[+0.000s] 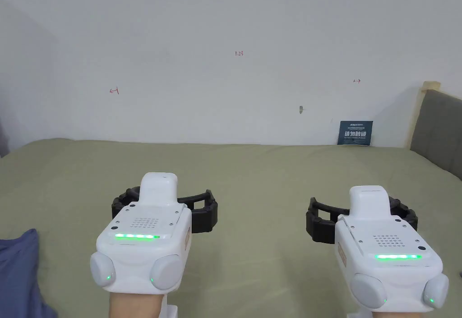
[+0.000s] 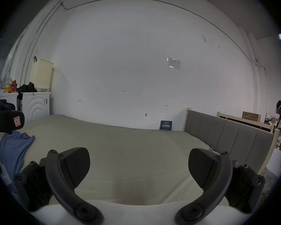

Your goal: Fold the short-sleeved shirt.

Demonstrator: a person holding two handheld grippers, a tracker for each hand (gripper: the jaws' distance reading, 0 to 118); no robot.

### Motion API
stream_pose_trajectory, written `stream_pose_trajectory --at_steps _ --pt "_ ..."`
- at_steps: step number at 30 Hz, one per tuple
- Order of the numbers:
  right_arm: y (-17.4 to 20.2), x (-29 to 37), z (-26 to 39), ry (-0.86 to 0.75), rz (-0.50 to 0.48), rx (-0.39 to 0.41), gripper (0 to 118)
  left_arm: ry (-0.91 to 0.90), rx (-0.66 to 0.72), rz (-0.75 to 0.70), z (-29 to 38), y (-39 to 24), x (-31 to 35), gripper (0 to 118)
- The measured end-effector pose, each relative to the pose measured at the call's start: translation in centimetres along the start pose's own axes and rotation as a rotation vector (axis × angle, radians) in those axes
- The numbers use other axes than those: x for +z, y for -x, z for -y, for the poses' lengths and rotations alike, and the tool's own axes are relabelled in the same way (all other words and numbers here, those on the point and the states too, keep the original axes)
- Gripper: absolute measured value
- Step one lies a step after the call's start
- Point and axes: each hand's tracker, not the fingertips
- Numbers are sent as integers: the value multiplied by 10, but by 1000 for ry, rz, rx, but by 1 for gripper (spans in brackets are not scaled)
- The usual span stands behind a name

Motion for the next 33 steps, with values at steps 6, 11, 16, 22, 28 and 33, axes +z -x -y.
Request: stream_pose_trajectory --at_steps 6,11,16,22,28,33 --pt "-9 -8 4 13 -3 -41 0 30 -16 -2 -6 1 -8 0" --pt "-10 -11 13 1 25 -29 0 25 -21 -6 -5 0 -5 0" --pt "-3 -16 14 10 26 -10 0 25 -29 -18 -3 2 -3 0" --pt "44 -31 10 31 -68 20 0 55 -9 -116 3 49 -4 0" --pt "137 -47 6 32 -293 -7 0 67 19 -346 3 140 25 0" --pt "221 -48 -9 26 -481 -19 0 72 81 -510 5 216 73 0"
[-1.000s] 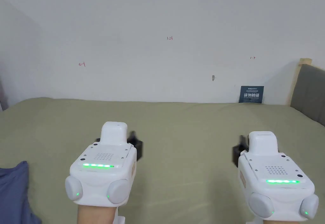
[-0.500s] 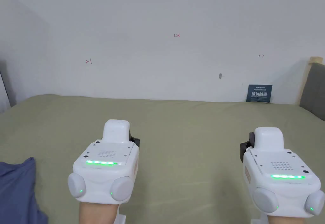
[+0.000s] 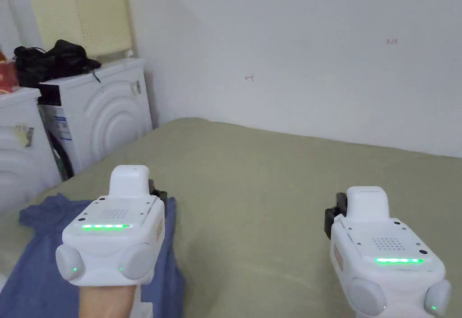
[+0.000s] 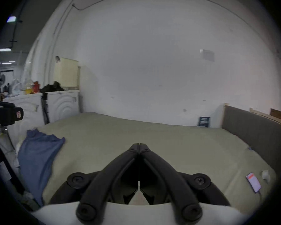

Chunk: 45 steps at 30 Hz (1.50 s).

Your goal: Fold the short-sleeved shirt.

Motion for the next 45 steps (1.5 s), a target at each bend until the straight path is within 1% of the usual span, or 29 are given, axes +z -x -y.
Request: stream_pose_trajectory --at_steps 2,6,8,12,17,19,26,29,33,35,36,38,40,41,45 --pt "26 -8 -2 1 -68 -12 0 0 17 -72 1 25 6 0" --pt "76 -19 -5 8 -185 -2 0 20 41 -190 10 77 19 0" --pt "94 -22 -7 11 -233 7 0 32 50 -219 14 94 26 0" --pt "126 -26 -6 21 -297 18 0 45 41 -267 22 114 37 0" --pt "149 -29 -5 35 -349 19 0 58 35 -315 29 131 42 0" --pt "158 -31 -4 40 -360 33 0 61 40 -324 30 137 43 1" --pt "168 -35 -1 56 -387 34 0 77 46 -335 33 150 34 1" --pt "165 -41 4 70 -377 37 0 111 47 -306 37 147 15 1" --pt "160 -54 17 118 -365 31 0 199 61 -260 52 143 -29 1" --pt "162 -65 26 147 -355 37 0 267 50 -221 64 142 -60 1" --pt "162 -70 32 165 -350 39 0 312 59 -228 69 142 -77 1" --pt "163 -83 42 188 -356 41 0 380 105 -184 80 144 -113 1" --pt "165 -96 52 216 -358 42 0 451 115 -151 89 144 -149 1" --pt "166 -103 57 228 -358 41 0 491 105 -128 94 144 -167 1" --pt "165 -126 76 270 -352 28 0 646 77 -124 116 142 -236 1"
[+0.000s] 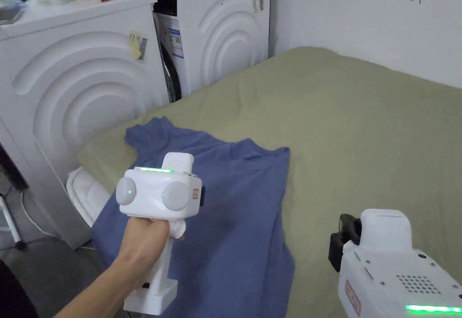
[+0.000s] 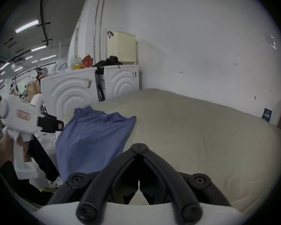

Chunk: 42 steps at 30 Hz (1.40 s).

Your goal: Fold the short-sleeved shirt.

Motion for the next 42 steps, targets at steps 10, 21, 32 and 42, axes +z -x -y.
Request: stream_pose_trajectory --at_steps 10,21,32,42 --pt "-19 -13 22 48 4 -4 0 213 -92 63 -12 -21 -65 113" --pt "-38 21 23 54 50 -15 0 123 -185 -88 -15 -52 -48 2" --pt "-145 167 19 -20 322 -54 0 -53 -183 214 -41 -139 94 2" --pt "-232 318 36 -93 617 -127 0 -180 -489 592 -14 -375 235 2"
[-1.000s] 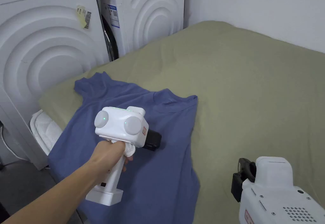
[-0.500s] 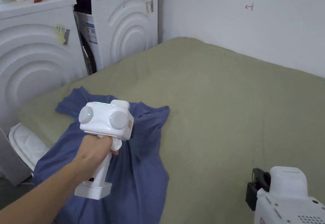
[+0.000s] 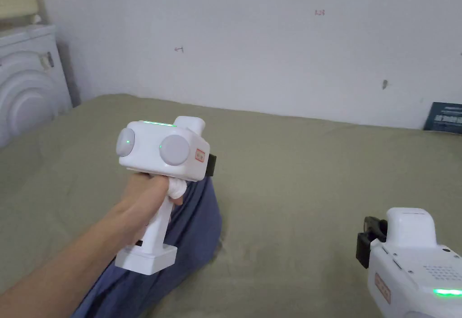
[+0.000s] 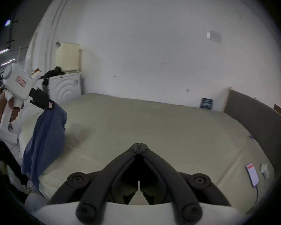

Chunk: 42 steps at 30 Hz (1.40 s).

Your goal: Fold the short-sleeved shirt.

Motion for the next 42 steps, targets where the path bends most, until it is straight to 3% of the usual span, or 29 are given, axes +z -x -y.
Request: stream_pose_trajectory --at_steps 5,7,12,16,20,27,28,29,30,31,34,37,38,39,40,41,42 --pt "-61 22 6 7 127 -26 0 -18 -83 245 -26 -123 -21 2" --pt "-80 29 9 7 170 -45 0 -8 -151 296 -28 -163 -32 2" --pt "-115 28 24 34 238 -76 0 102 -169 406 -5 -232 -86 2" --pt "-127 13 42 77 252 -98 0 250 -178 383 38 -253 -156 2" --pt "-130 -4 58 124 251 -100 0 375 -204 262 81 -258 -222 2" --pt "-134 -18 68 152 239 -111 0 349 -153 308 95 -244 -222 3" --pt "-133 -18 69 152 240 -112 0 329 -154 321 95 -242 -218 15" --pt "-132 -18 68 154 240 -115 0 288 -158 318 95 -240 -210 42" --pt "-130 -17 67 155 236 -118 0 241 -159 322 93 -237 -202 84" --pt "-128 -15 67 154 234 -121 0 221 -146 323 92 -232 -193 118" --pt "-121 -8 63 145 222 -128 0 43 -85 291 89 -207 -148 118" --pt "-109 3 54 127 203 -140 0 -67 -38 229 89 -177 -89 106" --pt "-104 9 51 113 196 -139 0 -119 -26 204 89 -159 -65 96" --pt "-99 14 48 97 191 -137 0 -171 -18 171 92 -145 -41 71" --pt "-95 19 46 88 186 -138 0 -212 -17 142 97 -133 -23 11" --pt "-89 24 43 75 177 -140 0 -255 -6 45 105 -118 0 0" --pt "-83 30 40 61 170 -147 0 -321 21 17 111 -106 20 0"
